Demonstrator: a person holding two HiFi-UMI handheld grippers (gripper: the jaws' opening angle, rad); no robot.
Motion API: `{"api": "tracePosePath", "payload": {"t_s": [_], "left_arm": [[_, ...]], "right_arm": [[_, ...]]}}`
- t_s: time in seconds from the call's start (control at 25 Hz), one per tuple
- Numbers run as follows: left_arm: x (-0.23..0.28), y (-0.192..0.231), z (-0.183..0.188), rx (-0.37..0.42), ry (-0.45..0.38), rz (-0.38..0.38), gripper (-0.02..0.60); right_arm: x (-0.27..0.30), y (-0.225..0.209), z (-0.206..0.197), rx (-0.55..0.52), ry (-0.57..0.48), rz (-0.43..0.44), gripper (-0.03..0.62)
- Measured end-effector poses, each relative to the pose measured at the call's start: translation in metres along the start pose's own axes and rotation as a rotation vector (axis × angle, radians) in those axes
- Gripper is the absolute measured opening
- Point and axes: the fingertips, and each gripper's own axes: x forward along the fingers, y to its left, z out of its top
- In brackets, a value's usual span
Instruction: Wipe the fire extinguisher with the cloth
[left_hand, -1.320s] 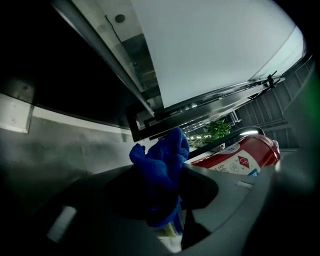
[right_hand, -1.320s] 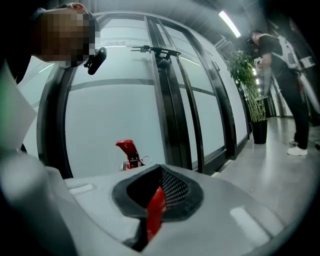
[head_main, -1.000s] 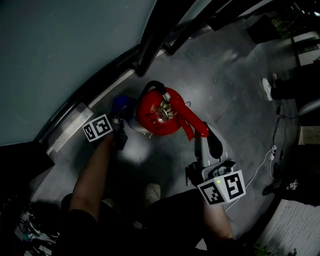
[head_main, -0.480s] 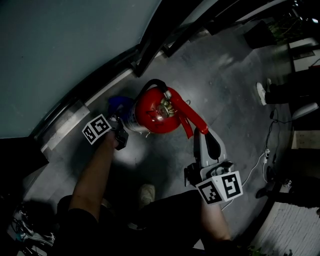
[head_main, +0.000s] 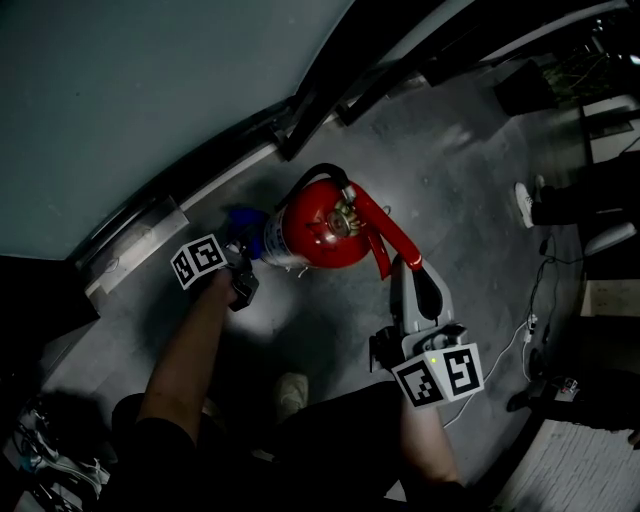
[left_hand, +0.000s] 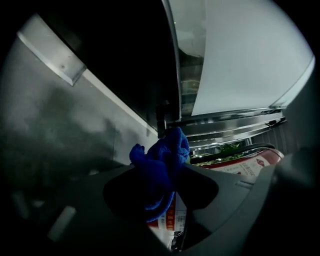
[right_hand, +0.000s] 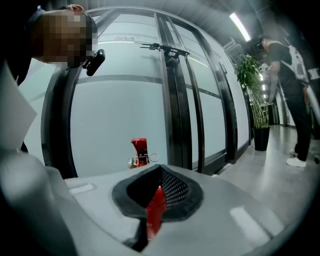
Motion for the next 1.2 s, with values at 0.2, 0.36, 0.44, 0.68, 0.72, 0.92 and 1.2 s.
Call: {"api": "tracePosePath", "payload": {"t_s": [0.2,0.36,0.44,0.68,0.72,0.92,1.2], "left_arm": [[-0.012,0.04,-0.014,0.101,0.099,0.221,0.163],[-0.021,0.018,0.004,0.118,0.001,0.186,0.163],[-0.029,-0.015,0.023,0.164,-0.057,0.139,0.163],[-0.075,-0.166,0.062,0.446,-0.061,-0.082,0.163],[-0.087,-0.186,0.063,0.457,-0.073,-0.118,0.163],[-0.131,-0.266,0.045,0.483,-0.152,-0.248,0.163],[-0.117,-0.281,-0.017,0.413,-0.142,-0.329,0.163]], "right_arm": [[-0.002,-0.003,-0.001,-0.014,0.004,-0.01,0.003],[-0.007,-0.008,0.003,0.003,-0.02,-0.022,0.003],[-0.009,-0.014,0.008,0.011,-0.04,-0.046,0.003],[-0.004,-0.052,0.026,0.106,-0.119,-0.162,0.003],[-0.002,-0.058,0.026,0.125,-0.126,-0.175,0.003],[0.009,-0.075,0.022,0.215,-0.144,-0.212,0.003],[0.021,-0.059,0.016,0.24,-0.124,-0.17,0.003]]}}
